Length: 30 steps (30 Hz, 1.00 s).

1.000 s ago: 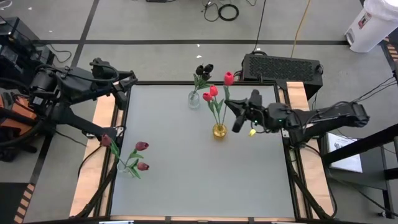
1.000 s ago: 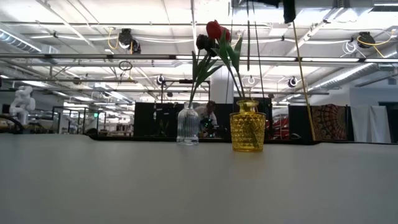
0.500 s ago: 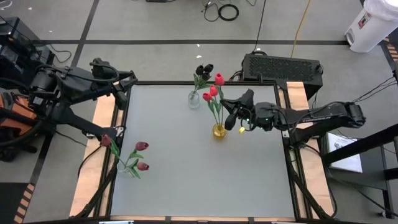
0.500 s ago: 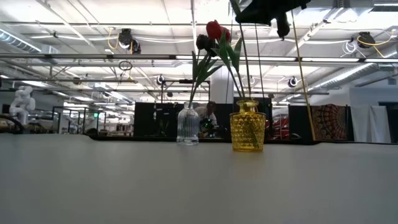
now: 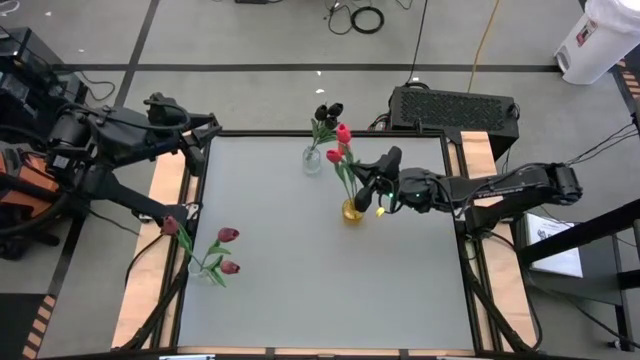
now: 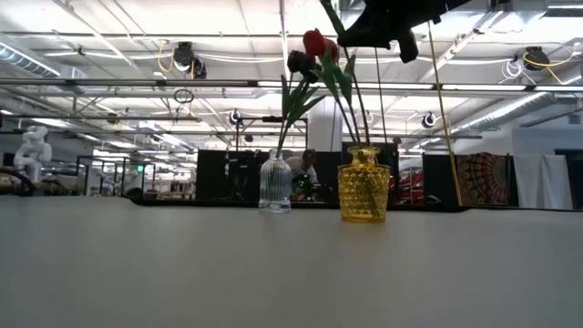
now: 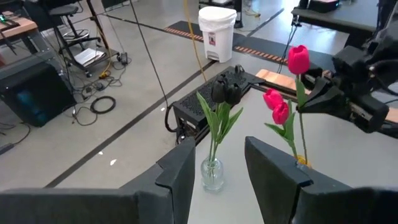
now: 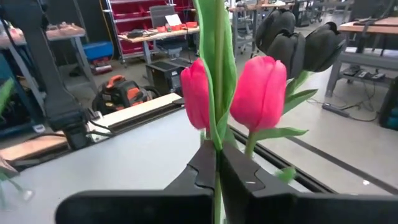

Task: Sort flowers into vase by color
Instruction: Put the pink tulip into the yellow vase

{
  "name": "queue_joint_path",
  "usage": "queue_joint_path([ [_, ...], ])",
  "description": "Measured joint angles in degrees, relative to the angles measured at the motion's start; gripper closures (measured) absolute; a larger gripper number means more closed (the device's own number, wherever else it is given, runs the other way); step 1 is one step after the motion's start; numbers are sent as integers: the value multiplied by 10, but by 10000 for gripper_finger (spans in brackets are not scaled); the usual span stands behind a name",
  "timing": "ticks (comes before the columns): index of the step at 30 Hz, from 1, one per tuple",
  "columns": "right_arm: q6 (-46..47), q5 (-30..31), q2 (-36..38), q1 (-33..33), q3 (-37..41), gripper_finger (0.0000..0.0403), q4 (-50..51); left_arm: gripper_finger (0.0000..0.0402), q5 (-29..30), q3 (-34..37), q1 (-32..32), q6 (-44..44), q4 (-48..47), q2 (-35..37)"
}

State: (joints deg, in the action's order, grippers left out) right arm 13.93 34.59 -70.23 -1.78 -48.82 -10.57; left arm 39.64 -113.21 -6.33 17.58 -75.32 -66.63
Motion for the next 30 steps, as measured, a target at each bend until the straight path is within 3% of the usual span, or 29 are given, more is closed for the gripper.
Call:
queue_joint_path([
  [30, -14, -1, 5, 7, 0, 403, 3, 254, 0, 0, 0, 1, 4, 0],
])
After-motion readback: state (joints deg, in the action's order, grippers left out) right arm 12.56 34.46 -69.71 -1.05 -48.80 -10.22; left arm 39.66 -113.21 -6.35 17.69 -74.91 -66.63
